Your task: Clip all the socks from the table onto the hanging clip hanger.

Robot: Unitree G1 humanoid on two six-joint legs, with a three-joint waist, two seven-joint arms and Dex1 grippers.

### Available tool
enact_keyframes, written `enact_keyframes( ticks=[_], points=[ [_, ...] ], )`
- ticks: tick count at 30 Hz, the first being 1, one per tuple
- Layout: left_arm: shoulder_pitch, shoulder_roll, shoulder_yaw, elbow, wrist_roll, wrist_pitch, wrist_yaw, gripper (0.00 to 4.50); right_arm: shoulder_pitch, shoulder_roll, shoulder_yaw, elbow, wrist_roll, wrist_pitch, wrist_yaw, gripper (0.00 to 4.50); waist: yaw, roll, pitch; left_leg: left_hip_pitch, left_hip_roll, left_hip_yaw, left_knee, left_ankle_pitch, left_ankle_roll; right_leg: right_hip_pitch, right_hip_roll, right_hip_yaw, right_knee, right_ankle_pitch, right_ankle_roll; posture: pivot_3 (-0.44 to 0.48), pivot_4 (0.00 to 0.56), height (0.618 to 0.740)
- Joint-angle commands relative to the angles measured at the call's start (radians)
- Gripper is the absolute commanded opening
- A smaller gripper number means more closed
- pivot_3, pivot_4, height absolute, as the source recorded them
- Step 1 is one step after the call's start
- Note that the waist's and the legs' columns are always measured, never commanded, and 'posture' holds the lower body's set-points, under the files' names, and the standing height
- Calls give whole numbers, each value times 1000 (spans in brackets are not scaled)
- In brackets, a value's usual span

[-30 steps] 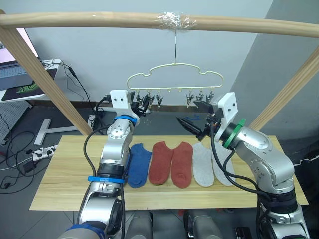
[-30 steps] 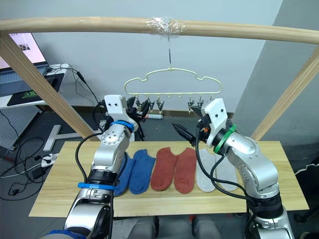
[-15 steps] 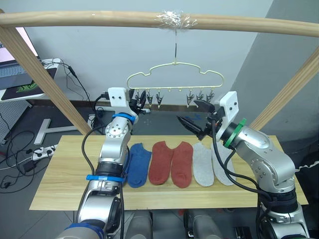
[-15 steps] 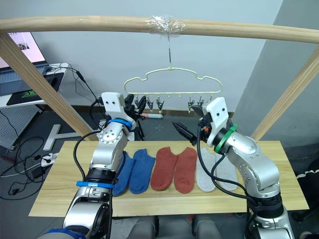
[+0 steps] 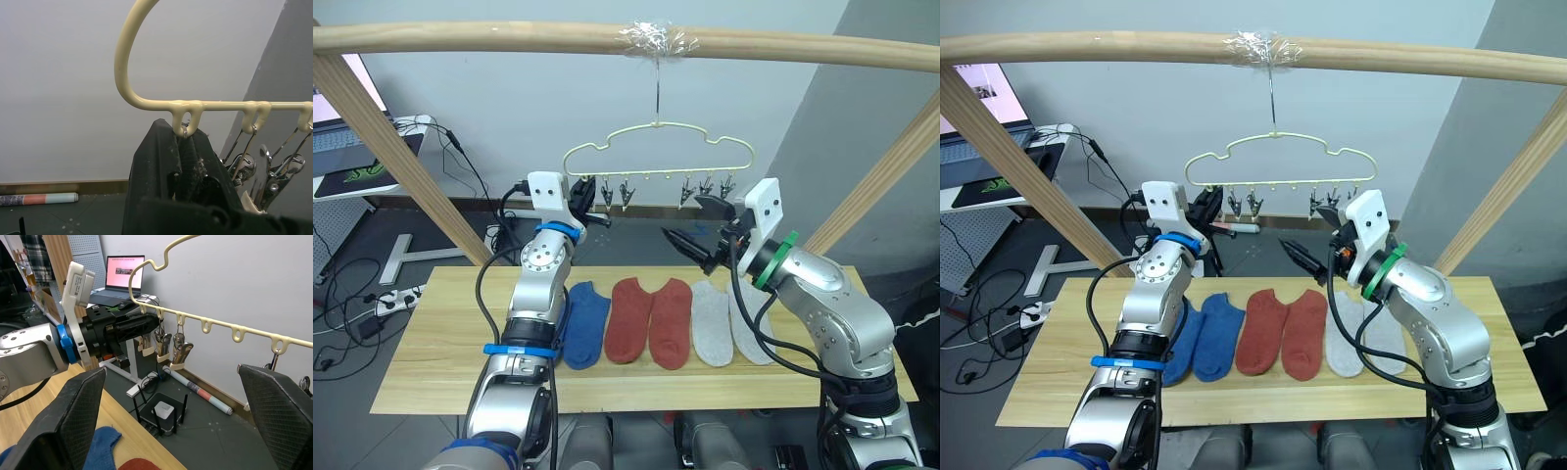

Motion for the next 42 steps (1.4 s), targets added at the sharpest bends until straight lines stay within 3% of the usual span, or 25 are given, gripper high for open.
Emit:
enact_keyframes(
  ticks=[1,10,15,18,26,34,42],
  points=[
    [-17,14,8,-27,3,-11,-3,11,-13,-5,-2,-22,-7,-18,-7,4500,0,0,0,0,0,0,0,0,0,0,0,0,0,0,0,113,190,740],
    [5,-21,30,-69,-89,89,-44,11,-22,-26,19,-23,-33,-23,7,4500,0,0,0,0,0,0,0,0,0,0,0,0,0,0,0,110,187,740],
    [1,-25,104,-170,-296,394,-86,11,-3,-57,52,-16,-73,-31,14,4500,-4,0,0,0,0,0,0,0,0,0,0,0,0,0,0,110,183,740],
    [-27,17,146,-210,-414,595,-120,11,27,-56,58,-4,-92,-42,8,4500,-12,0,0,0,0,0,0,0,0,0,0,0,1,0,0,113,179,740],
    [-127,123,205,-171,-589,979,-160,11,197,-90,60,62,-207,-66,-47,4500,-23,0,0,0,0,-1,0,0,0,0,0,0,1,0,0,108,175,740],
    [-192,103,268,-136,-645,1100,-117,11,336,-89,12,310,-301,-128,-114,4500,-24,0,0,0,0,0,1,0,0,0,0,0,1,0,0,93,166,740],
    [-142,125,220,-199,-632,1110,-157,11,216,-5,-65,656,-287,-214,-126,4500,-28,0,0,1,0,0,1,0,-1,0,0,0,3,0,0,107,164,740]
  ],
)
